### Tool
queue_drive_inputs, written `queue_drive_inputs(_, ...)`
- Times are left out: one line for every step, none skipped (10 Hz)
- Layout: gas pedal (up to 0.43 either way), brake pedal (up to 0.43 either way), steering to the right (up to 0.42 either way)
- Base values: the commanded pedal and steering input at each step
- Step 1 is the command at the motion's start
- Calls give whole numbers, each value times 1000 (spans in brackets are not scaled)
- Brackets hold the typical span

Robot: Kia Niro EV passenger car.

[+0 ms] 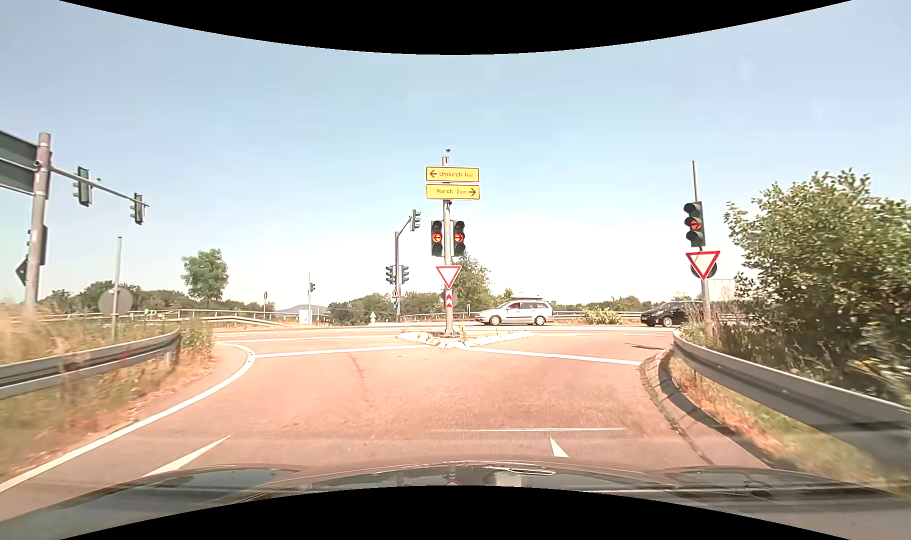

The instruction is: Follow the waypoints while adhering to traffic rules and regulations

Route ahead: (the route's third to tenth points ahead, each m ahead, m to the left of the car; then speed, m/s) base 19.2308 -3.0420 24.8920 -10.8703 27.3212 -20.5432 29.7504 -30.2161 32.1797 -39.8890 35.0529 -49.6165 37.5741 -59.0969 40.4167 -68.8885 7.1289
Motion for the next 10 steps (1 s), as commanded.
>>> queue_drive_inputs(0, 171, 58)
queue_drive_inputs(0, 207, 70)
queue_drive_inputs(0, 244, 83)
queue_drive_inputs(0, 262, 94)
queue_drive_inputs(0, 280, 106)
queue_drive_inputs(0, 293, 118)
queue_drive_inputs(0, 305, 130)
queue_drive_inputs(0, 311, 146)
queue_drive_inputs(0, 323, 159)
queue_drive_inputs(0, 341, 169)
